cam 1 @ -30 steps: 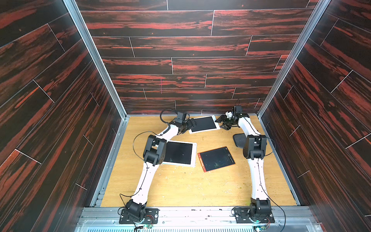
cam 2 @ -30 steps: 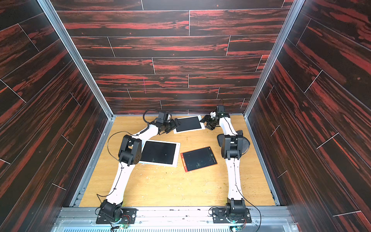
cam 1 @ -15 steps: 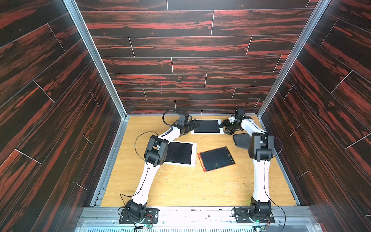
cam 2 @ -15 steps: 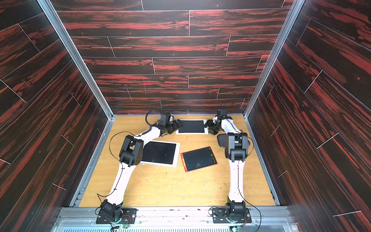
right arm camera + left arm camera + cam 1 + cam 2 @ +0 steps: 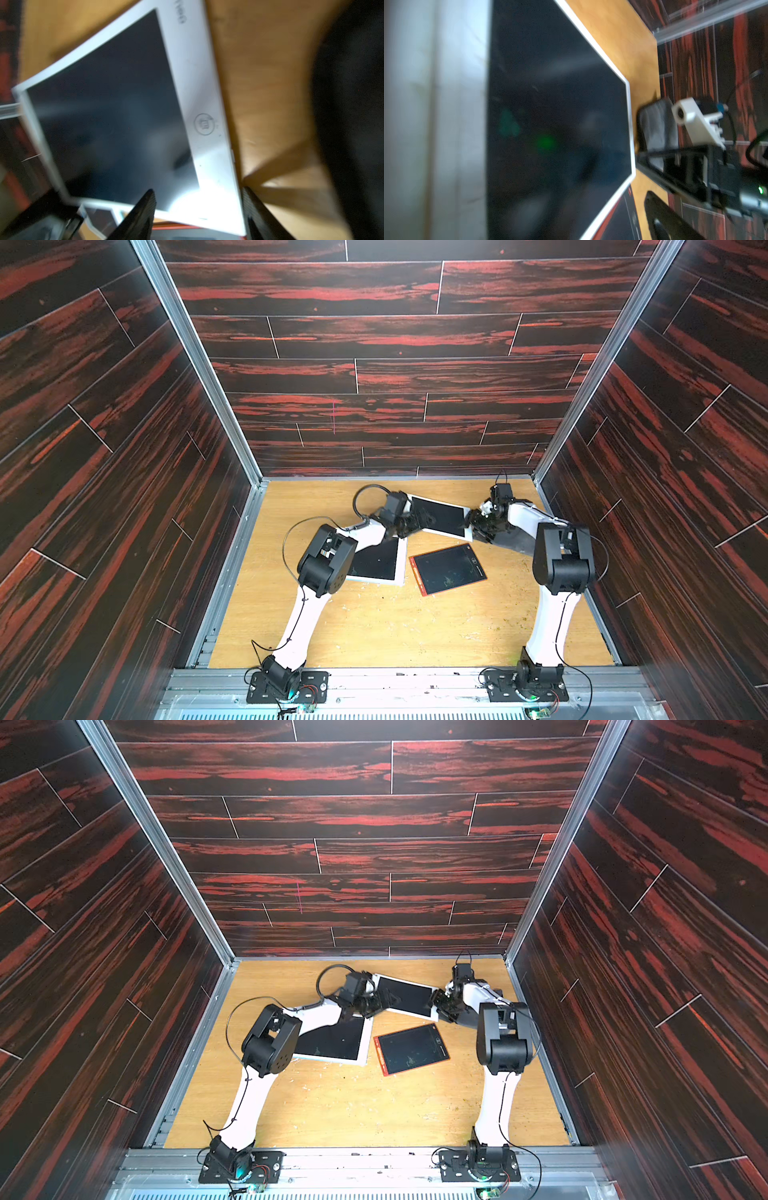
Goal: Wipe the drawing tablet
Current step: Move the drawing tablet to the center of the board.
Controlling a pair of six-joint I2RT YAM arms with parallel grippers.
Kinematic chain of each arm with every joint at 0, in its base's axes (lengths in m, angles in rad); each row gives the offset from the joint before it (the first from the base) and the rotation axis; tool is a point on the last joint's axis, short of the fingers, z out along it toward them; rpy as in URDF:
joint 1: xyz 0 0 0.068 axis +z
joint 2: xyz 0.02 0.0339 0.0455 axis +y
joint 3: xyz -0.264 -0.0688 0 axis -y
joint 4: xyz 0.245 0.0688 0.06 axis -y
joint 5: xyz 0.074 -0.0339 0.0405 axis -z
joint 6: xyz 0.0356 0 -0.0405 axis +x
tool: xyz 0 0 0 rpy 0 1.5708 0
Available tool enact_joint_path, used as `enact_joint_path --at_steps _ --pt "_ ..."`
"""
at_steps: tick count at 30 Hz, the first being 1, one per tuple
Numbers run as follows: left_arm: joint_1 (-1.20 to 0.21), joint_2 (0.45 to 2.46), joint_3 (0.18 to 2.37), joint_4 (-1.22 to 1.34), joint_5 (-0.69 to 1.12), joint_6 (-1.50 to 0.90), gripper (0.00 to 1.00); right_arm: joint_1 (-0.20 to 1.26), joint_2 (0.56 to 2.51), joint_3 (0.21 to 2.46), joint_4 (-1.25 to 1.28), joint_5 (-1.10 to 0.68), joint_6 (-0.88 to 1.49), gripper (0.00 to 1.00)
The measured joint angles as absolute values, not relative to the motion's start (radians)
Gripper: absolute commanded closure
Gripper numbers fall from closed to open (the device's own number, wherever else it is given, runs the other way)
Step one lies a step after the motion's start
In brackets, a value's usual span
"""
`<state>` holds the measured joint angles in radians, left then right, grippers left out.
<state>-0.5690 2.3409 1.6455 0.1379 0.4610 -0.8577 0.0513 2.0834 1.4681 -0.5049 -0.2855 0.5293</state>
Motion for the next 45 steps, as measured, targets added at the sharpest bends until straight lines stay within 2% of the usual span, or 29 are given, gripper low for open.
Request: enact_joint_path --at_steps 14,28,31,35,40,45 --pt "-0.639 2.224 1.412 0.27 0.483 -0.906 0.08 0.033 2.004 1.338 -0.418 -0.248 0.515 0.34" --pt "-0.659 2.161 1.255 0.411 0.474 -0.953 0.09 0.014 1.751 0.946 -0.224 -0.339 0.577 0.33" --pt "-0.659 2.158 1.238 0.437 0.471 -0.961 0.09 0.012 1.719 0.904 -0.208 -0.35 0.587 0.3" --pt "-0.661 2.157 1.234 0.448 0.471 -0.962 0.09 0.012 1.714 0.917 -0.25 -0.349 0.583 0.29" --pt "-0.661 2.159 1.25 0.426 0.472 -0.96 0.08 0.01 1.821 1.1 -0.344 -0.334 0.567 0.3" --pt "-0.654 2.173 1.312 0.345 0.505 -0.947 0.0 0.005 1.855 1.217 -0.355 -0.318 0.565 0.28"
